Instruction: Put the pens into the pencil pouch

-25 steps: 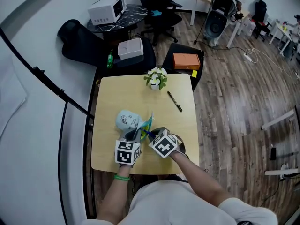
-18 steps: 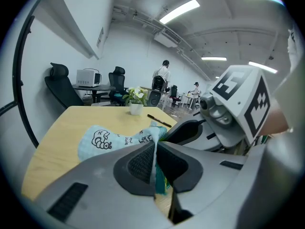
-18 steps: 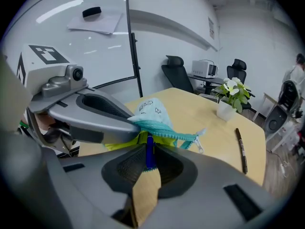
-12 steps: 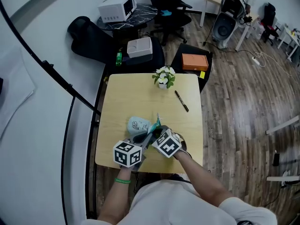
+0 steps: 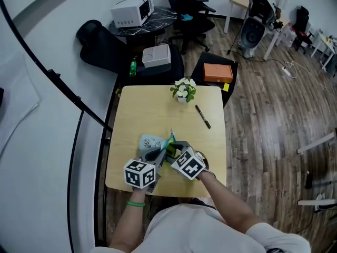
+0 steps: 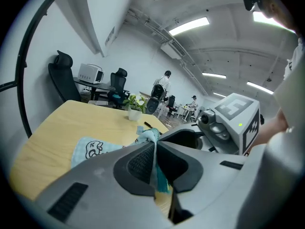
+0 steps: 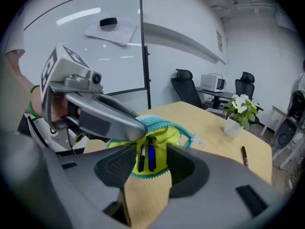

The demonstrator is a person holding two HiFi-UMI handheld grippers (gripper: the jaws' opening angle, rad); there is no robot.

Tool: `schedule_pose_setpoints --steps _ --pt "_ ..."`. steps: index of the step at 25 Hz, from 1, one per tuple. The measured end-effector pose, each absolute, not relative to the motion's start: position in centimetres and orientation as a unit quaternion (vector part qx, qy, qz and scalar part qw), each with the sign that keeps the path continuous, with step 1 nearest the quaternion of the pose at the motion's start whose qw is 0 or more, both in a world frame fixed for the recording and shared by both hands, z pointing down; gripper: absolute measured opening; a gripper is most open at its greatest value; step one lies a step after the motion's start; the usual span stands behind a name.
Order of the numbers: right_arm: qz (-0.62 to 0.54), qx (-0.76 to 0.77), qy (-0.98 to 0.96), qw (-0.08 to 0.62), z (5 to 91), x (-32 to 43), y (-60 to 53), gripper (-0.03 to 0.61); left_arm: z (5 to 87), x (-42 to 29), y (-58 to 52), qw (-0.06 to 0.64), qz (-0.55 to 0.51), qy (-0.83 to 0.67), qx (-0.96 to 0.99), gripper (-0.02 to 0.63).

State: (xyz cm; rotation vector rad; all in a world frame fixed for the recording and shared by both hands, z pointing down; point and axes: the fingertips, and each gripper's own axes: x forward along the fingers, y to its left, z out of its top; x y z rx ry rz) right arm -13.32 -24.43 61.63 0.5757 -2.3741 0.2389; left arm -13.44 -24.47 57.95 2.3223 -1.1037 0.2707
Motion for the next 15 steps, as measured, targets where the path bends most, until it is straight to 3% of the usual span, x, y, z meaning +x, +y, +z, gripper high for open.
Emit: schedule_pose_setpoints --steps 2,8,15 --pt "0.087 0.230 -0.918 0.312 59.6 -12.4 -24.8 0.225 57.8 -13.9 -25.0 0.272 0.095 -0.427 0.857 0.021" --pt "0.059 0.308 -0.918 0.243 53.1 -7.5 -28.6 0.256 56.6 -15.3 -27.0 0.254 0.086 -0.461 0.846 0.021" --pt "0.040 0.408 -0.884 0.223 50.0 0.5 -33.9 0.287 55.5 -17.5 -28.5 0.240 0.076 -0.485 0.837 0.021"
